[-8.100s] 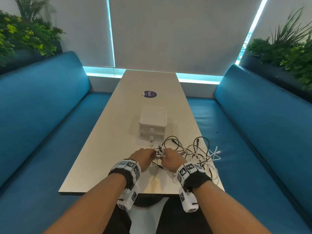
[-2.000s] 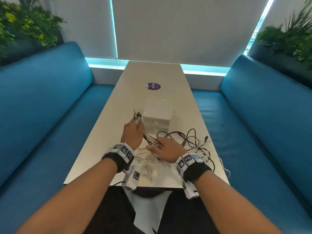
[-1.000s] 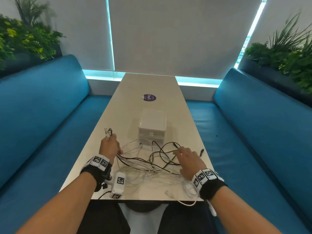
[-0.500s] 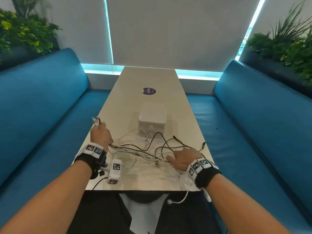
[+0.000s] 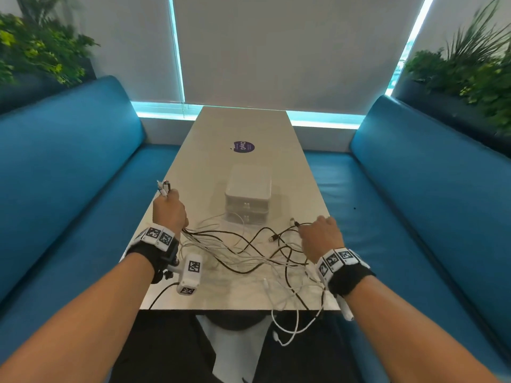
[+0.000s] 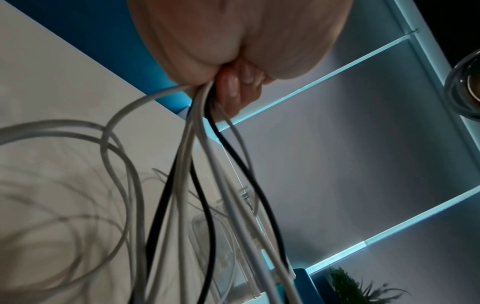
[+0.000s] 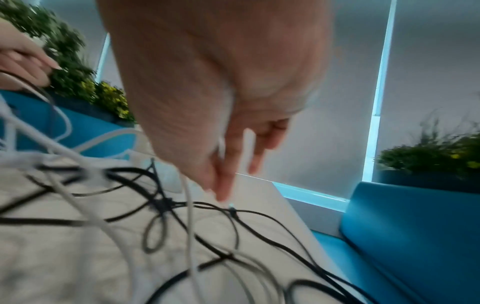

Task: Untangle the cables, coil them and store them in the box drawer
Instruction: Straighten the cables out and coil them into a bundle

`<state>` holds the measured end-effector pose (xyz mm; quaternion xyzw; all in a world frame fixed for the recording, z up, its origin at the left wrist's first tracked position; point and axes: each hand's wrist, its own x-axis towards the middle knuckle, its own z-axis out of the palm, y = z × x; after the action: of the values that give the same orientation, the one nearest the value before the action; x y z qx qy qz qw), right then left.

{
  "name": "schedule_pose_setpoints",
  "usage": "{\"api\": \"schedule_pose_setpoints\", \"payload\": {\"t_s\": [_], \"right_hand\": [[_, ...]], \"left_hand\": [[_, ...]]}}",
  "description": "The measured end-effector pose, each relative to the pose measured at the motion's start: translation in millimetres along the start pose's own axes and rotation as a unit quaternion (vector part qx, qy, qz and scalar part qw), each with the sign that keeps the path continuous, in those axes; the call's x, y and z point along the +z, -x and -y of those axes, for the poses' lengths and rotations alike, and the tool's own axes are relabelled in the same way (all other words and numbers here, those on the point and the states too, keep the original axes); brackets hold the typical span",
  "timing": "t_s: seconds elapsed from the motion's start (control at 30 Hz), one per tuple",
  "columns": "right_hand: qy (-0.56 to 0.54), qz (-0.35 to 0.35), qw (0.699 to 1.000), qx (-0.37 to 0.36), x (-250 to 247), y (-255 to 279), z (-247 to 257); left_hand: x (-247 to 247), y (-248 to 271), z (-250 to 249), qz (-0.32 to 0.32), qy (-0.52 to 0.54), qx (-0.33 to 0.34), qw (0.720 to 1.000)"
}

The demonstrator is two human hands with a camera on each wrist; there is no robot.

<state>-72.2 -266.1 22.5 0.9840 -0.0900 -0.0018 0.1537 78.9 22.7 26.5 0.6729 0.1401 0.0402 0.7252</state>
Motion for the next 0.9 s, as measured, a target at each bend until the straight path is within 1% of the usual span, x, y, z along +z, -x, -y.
{"api": "schedule_pose_setpoints", "payload": {"t_s": [0.07,0.1,0.17,0.2,0.23,0.27,0.3,0.33,0.4,0.43,0.47,0.5,0.6,0.67,0.77,0.83,0.9], "right_hand": [[-0.109,-0.019,0.991,-0.07,-3,-10,17],[-0.19,-0.02,0.977,-0.095,-5,-16,25],[-0.347,-0.012,0.931,-0.116,-11,-23,44],[-0.394,-0.004,0.911,-0.121,-15,-26,53],[-0.423,0.013,0.898,-0.123,-19,-26,62],[-0.435,0.043,0.891,-0.124,-20,-27,70],[-0.43,0.077,0.89,-0.129,-20,-28,78],[-0.406,0.115,0.897,-0.134,-18,-29,83],[-0.32,0.167,0.918,-0.162,-11,-28,88],[-0.275,0.172,0.929,-0.178,-6,-28,88],[-0.241,0.163,0.939,-0.184,-4,-27,86],[-0.212,0.149,0.95,-0.174,0,-28,82],[-0.149,0.132,0.974,-0.104,15,-30,65],[-0.127,0.149,0.979,-0.058,24,-29,52],[-0.134,0.18,0.974,-0.005,29,-26,36],[-0.136,0.175,0.975,0.008,30,-26,26],[-0.139,0.155,0.978,-0.005,28,-24,18]], "left_hand": [[3,3,0,0.008,-0.013,0.013,1.0],[4,3,0,0.014,-0.013,0.017,1.0],[6,6,0,0.024,-0.006,0.015,1.0],[6,7,0,0.029,-0.002,0.013,0.999],[7,9,0,0.036,0.003,0.01,0.999],[8,11,-1,0.047,0.009,0.008,0.999],[9,12,-1,0.062,0.015,0.007,0.998],[9,13,-1,0.076,0.021,0.007,0.997],[8,14,-3,0.092,0.038,0.003,0.995],[7,13,-4,0.091,0.044,0.002,0.995],[6,11,-7,0.085,0.048,0.001,0.995],[4,8,-9,0.074,0.053,0.0,0.996],[-2,-4,-14,0.031,0.078,-0.009,0.996],[1,-7,-12,0.021,0.088,-0.02,0.996],[12,-2,-5,0.03,0.08,-0.025,0.996],[19,0,-2,0.022,0.081,-0.021,0.996],[23,-3,-2,0.003,0.082,-0.021,0.996]]}}
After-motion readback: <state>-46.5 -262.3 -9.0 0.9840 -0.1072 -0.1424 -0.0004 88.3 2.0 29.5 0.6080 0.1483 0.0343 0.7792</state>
